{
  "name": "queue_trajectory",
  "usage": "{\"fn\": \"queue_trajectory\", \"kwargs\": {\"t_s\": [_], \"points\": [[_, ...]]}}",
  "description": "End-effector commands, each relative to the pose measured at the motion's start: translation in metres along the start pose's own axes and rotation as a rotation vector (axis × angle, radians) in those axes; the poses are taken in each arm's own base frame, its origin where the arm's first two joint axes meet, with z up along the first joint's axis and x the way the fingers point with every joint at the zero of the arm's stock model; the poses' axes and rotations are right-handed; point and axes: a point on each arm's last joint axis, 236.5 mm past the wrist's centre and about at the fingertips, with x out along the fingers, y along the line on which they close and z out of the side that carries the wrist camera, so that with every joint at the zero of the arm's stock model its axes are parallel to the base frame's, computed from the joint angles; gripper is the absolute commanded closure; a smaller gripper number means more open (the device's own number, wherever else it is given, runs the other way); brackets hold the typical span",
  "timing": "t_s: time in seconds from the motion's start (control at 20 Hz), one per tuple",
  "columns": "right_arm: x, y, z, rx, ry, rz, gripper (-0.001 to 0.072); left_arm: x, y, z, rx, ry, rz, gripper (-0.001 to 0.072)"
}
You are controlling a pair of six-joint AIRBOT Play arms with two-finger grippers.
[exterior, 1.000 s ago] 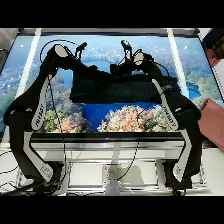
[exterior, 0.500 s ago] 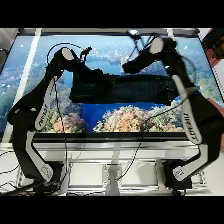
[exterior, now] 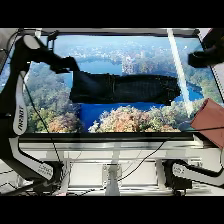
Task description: Fold the clothes and pants, and hang the long-sleeved shirts on hangers.
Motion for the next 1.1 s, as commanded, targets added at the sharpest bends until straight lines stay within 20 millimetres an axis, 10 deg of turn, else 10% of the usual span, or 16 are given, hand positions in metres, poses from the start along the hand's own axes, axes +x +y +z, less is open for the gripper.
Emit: {"fn": "queue_trajectory", "kwargs": {"t_s": [0.0,0.3,0.75,0.85,0.95,1.05], "points": [[0.015,-0.020,-0.037,0.019,-0.052,0.053,0.0662,-0.005,0.066,-0.025,-0.095,0.052,0.081,0.0014],[0.071,0.005,-0.084,0.148,-0.106,0.167,0.0662,0.064,0.100,-0.062,-0.076,0.072,0.070,0.0014],[0.071,0.004,-0.070,0.189,-0.172,0.174,0.0662,0.138,0.060,-0.077,-0.054,0.124,-0.187,0.0013],[0.070,0.008,-0.067,0.203,-0.182,0.191,0.0662,0.142,0.046,-0.078,-0.012,0.125,-0.211,0.0190],[0.069,0.014,-0.062,0.220,-0.197,0.217,0.0662,0.143,0.027,-0.071,-0.004,0.109,-0.255,0.0670],[0.067,0.024,-0.057,0.231,-0.211,0.247,0.0661,0.131,0.013,-0.063,0.039,0.104,-0.270,0.0672]]}}
